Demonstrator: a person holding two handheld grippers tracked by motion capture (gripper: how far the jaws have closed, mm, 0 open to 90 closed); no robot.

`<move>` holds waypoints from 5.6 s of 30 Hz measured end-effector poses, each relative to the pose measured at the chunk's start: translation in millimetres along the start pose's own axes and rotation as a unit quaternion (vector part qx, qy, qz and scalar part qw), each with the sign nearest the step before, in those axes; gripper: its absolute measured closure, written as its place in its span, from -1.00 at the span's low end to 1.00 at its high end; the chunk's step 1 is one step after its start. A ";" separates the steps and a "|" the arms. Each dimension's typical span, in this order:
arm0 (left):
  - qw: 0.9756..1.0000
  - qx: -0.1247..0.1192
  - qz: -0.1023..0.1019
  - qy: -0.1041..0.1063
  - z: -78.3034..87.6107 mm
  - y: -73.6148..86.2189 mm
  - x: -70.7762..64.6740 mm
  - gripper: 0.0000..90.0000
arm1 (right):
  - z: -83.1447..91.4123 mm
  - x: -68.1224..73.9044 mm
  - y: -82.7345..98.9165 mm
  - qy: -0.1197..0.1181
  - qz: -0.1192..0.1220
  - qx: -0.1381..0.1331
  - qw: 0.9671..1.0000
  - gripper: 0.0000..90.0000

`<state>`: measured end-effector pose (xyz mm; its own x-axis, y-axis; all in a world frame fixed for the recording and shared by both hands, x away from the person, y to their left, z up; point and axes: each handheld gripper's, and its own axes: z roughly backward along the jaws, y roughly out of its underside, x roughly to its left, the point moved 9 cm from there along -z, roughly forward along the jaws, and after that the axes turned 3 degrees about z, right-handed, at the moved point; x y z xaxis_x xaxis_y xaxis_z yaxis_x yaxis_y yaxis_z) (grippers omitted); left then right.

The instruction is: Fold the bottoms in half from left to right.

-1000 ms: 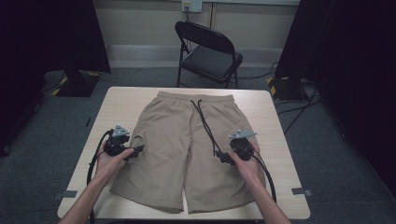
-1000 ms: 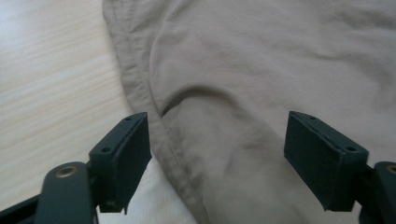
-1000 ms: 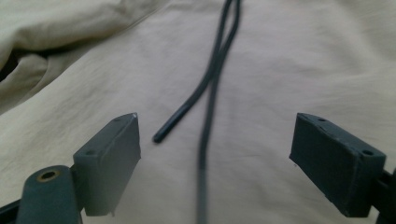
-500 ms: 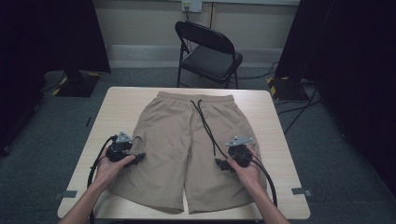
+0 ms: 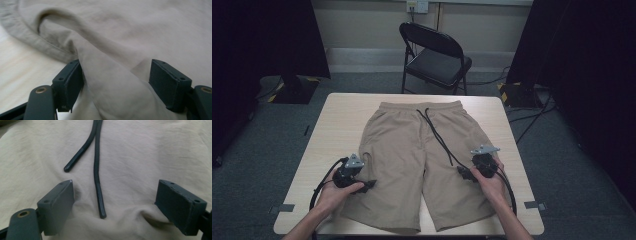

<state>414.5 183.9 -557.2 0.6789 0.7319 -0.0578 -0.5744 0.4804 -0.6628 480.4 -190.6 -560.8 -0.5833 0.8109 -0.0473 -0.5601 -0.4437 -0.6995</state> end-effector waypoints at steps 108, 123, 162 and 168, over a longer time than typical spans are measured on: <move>0.999 -0.036 0.011 -0.014 -16.0 -20.2 41.3 -0.33 | -26.4 376.3 -55.2 -0.262 0.236 -0.028 0.935 0.00; 0.999 -0.035 0.009 -0.013 -15.9 -20.3 41.5 -0.34 | -31.1 361.6 -61.6 -0.275 0.208 -0.021 0.939 0.98; 0.996 -0.032 0.077 -0.027 -12.5 -23.0 70.5 -0.29 | -27.3 256.9 -69.2 -0.217 0.115 -0.040 0.969 0.98; 0.994 -0.039 0.096 -0.022 -8.3 -22.3 76.0 -0.32 | -35.7 250.9 -59.1 -0.204 0.111 -0.029 0.972 0.98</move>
<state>482.7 224.8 -553.0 0.5383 0.8279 -0.1574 -0.6530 0.2917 -0.6990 388.2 52.7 -556.8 -0.8772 0.4739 0.0770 -0.3669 -0.5581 -0.7442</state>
